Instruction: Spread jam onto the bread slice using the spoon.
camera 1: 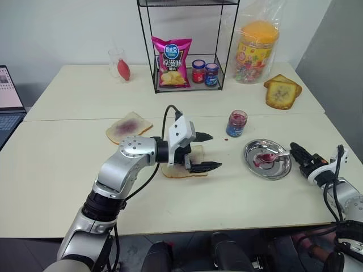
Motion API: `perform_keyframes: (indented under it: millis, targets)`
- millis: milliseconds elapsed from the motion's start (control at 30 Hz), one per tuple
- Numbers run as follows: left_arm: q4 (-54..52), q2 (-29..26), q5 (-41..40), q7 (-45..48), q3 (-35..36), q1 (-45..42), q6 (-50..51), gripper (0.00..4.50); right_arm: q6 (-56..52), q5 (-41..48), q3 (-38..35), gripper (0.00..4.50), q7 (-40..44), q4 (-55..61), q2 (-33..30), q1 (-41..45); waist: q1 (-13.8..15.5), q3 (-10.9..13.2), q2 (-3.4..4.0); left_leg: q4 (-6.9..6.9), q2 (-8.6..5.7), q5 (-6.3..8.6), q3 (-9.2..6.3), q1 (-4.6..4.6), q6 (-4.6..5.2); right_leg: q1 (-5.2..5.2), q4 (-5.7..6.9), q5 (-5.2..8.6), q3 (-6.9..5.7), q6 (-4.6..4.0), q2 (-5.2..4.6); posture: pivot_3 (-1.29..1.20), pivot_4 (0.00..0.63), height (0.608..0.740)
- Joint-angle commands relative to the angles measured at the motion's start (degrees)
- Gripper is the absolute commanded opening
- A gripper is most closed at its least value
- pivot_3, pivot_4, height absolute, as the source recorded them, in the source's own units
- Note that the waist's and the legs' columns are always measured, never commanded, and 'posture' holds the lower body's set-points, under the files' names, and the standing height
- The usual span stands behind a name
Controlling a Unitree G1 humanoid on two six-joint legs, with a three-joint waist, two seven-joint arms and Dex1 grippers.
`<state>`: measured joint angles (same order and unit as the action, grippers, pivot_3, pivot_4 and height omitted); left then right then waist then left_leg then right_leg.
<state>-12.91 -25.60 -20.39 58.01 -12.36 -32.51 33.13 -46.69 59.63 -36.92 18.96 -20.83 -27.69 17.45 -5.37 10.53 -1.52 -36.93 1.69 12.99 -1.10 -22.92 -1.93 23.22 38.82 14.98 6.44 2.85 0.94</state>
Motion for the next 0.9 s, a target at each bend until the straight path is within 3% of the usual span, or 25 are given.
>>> perform_keyframes:
  millis: [33, 200, 367, 633, 767, 900]
  targets:
    - [-1.9, -0.2, -1.1, -0.3, 0.4, -1.2, -0.1, 4.5, -0.2, 0.3, -0.4, 1.1, 0.5, 0.9, 0.8, 0.8, 0.0, 0.0, -0.01, 0.0, 0.0, 0.0, 0.01, 0.0, 0.0, 0.0, -0.02, -0.01, 0.01, 0.02, 0.0, 0.0, 0.15, 0.74]
    - [-1.6, -0.5, -1.0, -0.2, 0.6, -1.3, -0.1, 4.5, -0.7, 0.4, -0.9, 0.02, 0.9, 0.7, 0.5, 1.0, 0.0, 0.0, -0.03, -0.01, -0.01, 0.0, 0.09, 0.0, 0.0, -0.03, -0.15, -0.07, 0.1, 0.12, 0.0, 0.0, 0.15, 0.74]
    - [-1.7, -0.8, -1.2, -0.2, 0.9, -1.2, 0.1, 4.5, -2.2, 1.6, -1.4, 0.02, 1.1, 2.6, -0.1, 0.8, 0.1, 0.0, -0.02, 0.05, -0.02, 0.0, 0.16, -0.01, 0.0, -0.02, -0.23, -0.07, 0.15, 0.12, -0.01, 0.0, 0.15, 0.74]
    - [-0.4, -3.4, -1.7, -0.3, 3.9, 0.2, -0.2, 4.5, -9.2, 12.5, -3.9, 0.02, -2.8, 16.3, 0.3, 0.5, 0.2, 0.1, 0.1, 0.1, -0.02, 0.01, 0.23, -0.05, 0.0, 0.08, -0.23, -0.07, 0.24, 0.13, -0.01, 0.0, 0.15, 0.74]
    - [2.0, -3.4, -2.2, -2.5, 7.1, 0.0, -1.0, 4.5, -8.7, 17.2, -3.4, 0.02, -9.4, 20.9, 0.4, 5.9, 0.2, 0.1, 0.12, 0.08, -0.01, 0.01, 0.21, -0.05, 0.0, 0.08, -0.23, -0.07, 0.22, 0.13, -0.02, 0.0, 0.15, 0.74]
    - [4.8, -2.0, -1.1, -4.6, 7.7, -1.0, -3.5, 4.5, -6.4, 14.8, -0.5, 0.02, -12.6, 20.8, -0.1, 12.0, 0.3, 0.1, 0.13, 0.08, -0.02, 0.01, 0.26, -0.06, 0.0, 0.1, -0.25, -0.09, 0.27, 0.16, -0.02, 0.0, 0.15, 0.74]
